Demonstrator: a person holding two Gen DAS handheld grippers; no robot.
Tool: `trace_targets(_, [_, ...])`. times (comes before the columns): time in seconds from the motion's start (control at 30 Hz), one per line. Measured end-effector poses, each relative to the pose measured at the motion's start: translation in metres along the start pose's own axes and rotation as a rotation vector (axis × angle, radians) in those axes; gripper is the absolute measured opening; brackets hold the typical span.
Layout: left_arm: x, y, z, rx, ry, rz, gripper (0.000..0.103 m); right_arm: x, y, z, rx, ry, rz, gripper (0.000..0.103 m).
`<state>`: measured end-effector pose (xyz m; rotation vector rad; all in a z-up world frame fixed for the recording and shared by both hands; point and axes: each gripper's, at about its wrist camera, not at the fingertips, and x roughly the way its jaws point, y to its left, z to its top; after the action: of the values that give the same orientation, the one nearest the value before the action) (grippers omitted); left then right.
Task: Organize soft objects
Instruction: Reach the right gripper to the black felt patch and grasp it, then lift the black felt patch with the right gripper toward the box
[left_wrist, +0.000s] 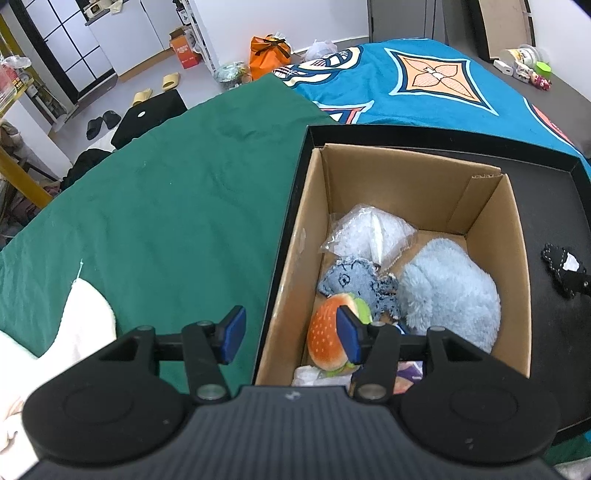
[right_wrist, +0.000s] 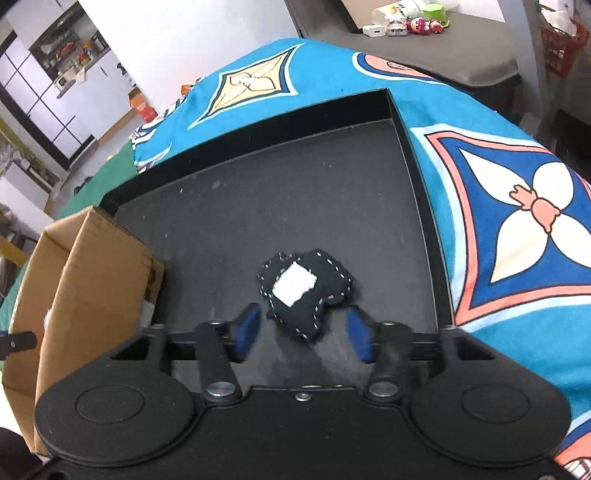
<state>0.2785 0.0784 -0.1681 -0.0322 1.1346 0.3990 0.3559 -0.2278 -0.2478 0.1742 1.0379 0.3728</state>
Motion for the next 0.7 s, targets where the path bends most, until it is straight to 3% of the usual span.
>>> trace_targets(0.3, [0.002, -0.001, 0.008, 0.007, -0.003, 0.007, 0.052, 0.008, -0.002, 0.01, 0.021, -0.062, 0.005, 0.061])
trace_targets(0.53, [0.004, -0.001, 0.01, 0.005, 0.003, 0.005, 0.052, 0.014, 0.007, 0.011, -0.053, -0.083, -0.014, 0.061])
trace_targets(0.57, [0.004, -0.001, 0.009, 0.004, 0.004, 0.005, 0.052, 0.015, 0.009, 0.01, -0.074, -0.083, -0.024, 0.057])
trace_targets(0.6, [0.004, -0.001, 0.009, 0.003, 0.004, 0.004, 0.052, 0.015, 0.011, 0.009, -0.096, -0.084, -0.04, 0.046])
trace_targets(0.7, [0.003, 0.001, 0.006, -0.001, 0.003, -0.002, 0.052, 0.013, 0.016, 0.006, -0.165, -0.075, -0.092, 0.035])
